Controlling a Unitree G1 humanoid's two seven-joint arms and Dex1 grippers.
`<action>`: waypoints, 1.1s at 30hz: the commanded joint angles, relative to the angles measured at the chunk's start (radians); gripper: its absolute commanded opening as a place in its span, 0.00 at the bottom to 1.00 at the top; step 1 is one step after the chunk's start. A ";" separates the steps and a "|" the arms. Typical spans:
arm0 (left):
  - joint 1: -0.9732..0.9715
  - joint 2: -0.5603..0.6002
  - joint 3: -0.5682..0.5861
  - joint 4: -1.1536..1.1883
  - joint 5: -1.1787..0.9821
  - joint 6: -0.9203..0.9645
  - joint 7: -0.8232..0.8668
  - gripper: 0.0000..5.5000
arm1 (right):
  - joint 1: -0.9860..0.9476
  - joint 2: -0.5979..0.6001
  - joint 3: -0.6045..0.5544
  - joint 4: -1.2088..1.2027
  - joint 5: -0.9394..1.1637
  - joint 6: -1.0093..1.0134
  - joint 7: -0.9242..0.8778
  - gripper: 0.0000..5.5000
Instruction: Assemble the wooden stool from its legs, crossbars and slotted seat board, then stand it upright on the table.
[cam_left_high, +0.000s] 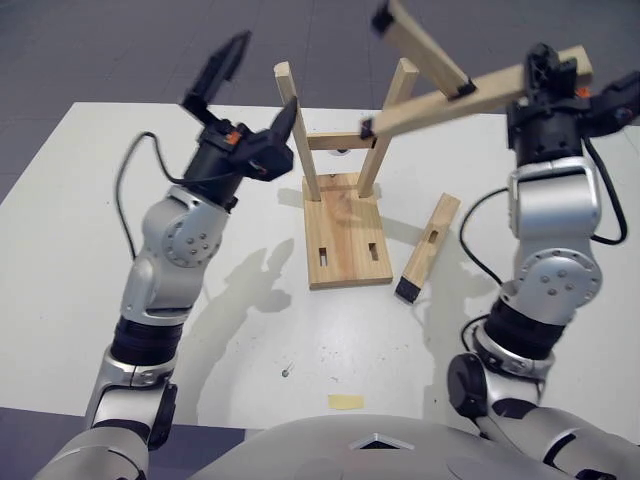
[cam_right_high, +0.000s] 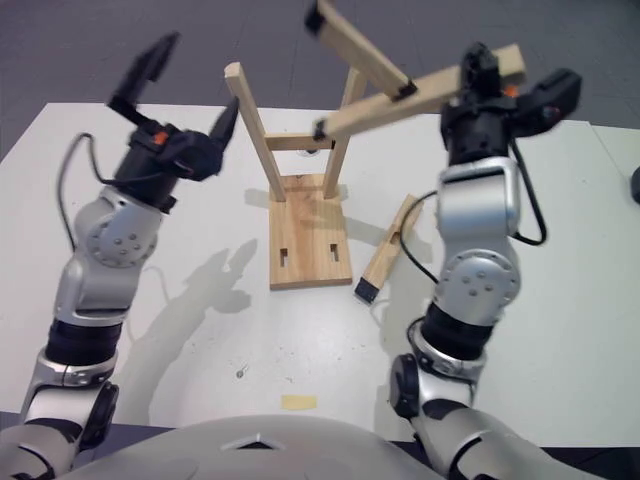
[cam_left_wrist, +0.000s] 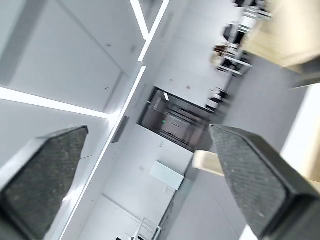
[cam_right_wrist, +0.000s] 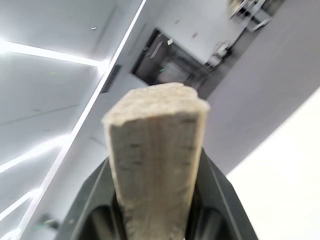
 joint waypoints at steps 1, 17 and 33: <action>0.053 0.016 0.064 0.009 -0.050 0.030 -0.013 0.97 | 0.108 -0.070 -0.022 -0.083 0.098 0.075 0.075 0.18; 0.080 -0.119 0.064 0.003 -0.167 0.218 -0.021 0.98 | 0.293 -0.053 0.106 -0.112 0.172 0.154 0.121 0.18; 0.056 -0.127 0.029 0.080 -0.202 0.226 -0.035 0.98 | 0.118 -0.129 0.470 0.176 0.232 0.460 0.498 0.18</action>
